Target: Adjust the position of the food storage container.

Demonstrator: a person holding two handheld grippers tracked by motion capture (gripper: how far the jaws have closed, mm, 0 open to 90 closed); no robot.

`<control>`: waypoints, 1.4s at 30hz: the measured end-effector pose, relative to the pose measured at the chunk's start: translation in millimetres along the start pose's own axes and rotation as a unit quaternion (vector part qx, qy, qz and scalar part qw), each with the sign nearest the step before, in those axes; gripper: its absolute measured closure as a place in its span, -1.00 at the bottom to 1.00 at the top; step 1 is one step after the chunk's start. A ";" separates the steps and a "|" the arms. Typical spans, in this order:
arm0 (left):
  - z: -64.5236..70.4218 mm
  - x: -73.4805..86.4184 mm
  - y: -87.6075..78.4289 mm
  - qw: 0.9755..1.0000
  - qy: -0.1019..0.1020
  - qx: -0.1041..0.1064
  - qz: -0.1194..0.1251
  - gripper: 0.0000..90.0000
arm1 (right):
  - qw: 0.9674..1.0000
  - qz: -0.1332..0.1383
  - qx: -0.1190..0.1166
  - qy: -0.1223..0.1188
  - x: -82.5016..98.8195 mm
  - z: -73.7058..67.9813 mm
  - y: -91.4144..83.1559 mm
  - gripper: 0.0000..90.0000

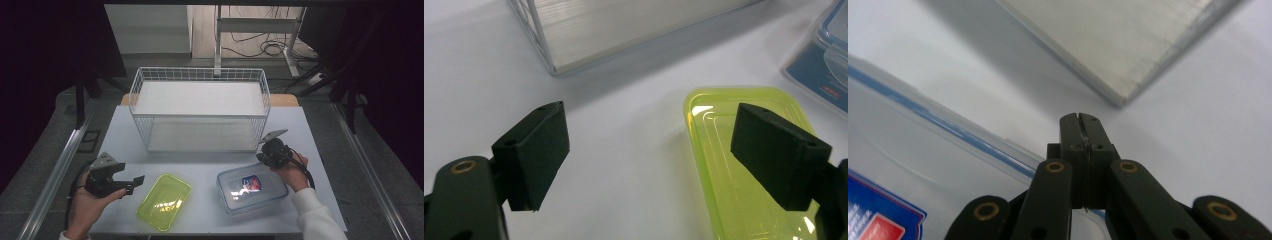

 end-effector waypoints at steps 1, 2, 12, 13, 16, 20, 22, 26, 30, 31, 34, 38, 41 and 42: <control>0.0 0.0 0.0 1.000 0.000 0.000 0.000 -0.65 | 1.000 0.000 0.000 0.000 0.0 0.0 0.0 0.99; 0.2 -0.1 0.3 1.000 0.000 0.001 0.000 -0.65 | 1.000 0.002 0.000 0.002 2.3 0.8 -1.5 0.99; 0.9 -0.4 2.0 1.000 -0.001 0.002 -0.001 -0.65 | 0.993 0.068 -0.089 -0.023 32.3 -47.4 -64.4 0.99; 1.1 -0.5 2.3 1.000 -0.001 0.002 -0.001 -0.65 | 0.993 0.066 -0.099 -0.025 37.1 -53.7 -67.6 0.99; 1.3 -1.2 3.1 1.000 -0.002 0.004 -0.002 -0.65 | 0.986 0.049 -0.147 -0.053 61.5 -85.3 -76.7 0.99; 0.6 -3.1 3.6 1.000 -0.007 0.007 0.001 -0.65 | 0.982 0.016 -0.174 -0.074 82.6 -104.4 -74.3 0.99; 0.4 -3.2 3.8 1.000 -0.008 0.007 0.001 -0.65 | 0.982 0.008 -0.175 -0.076 86.2 -106.0 -72.0 0.99; 0.0 -2.6 4.9 1.000 -0.004 0.004 -0.002 -0.65 | 0.983 -0.011 -0.162 -0.082 89.5 -106.2 -54.3 0.99; -0.1 -2.1 5.2 1.000 -0.003 0.002 -0.003 -0.65 | 0.981 -0.014 -0.168 -0.092 83.7 -109.7 -47.6 0.99; -0.5 -1.7 5.0 1.000 0.000 0.001 -0.005 -0.65 | 0.982 -0.013 -0.167 -0.092 79.5 -111.7 -44.3 0.99; -0.5 -1.3 4.8 1.000 0.002 0.000 -0.006 -0.65 | 0.982 -0.007 -0.164 -0.089 74.6 -111.8 -41.4 0.99; 0.3 -1.2 5.0 1.000 0.001 0.001 -0.005 -0.66 | 0.985 0.004 -0.155 -0.078 66.3 -109.8 -33.9 0.99; 0.9 -1.1 6.2 1.000 0.000 0.001 -0.006 -0.66 | 0.986 0.006 -0.145 -0.077 62.9 -107.1 -27.4 0.99; 0.9 -1.1 6.2 1.000 0.000 0.001 -0.006 -0.66 | 0.986 0.006 -0.145 -0.077 62.9 -107.1 -27.4 0.99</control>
Point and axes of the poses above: each handheld gripper's, and its own axes: y roughly forward along the jaws, x roughly out of its underside, z roughly to its right, the point moved 4 cm from there along y, roughly forward along the jaws, and after that the axes turned 1 degree about -x, right-handed, at the moved point
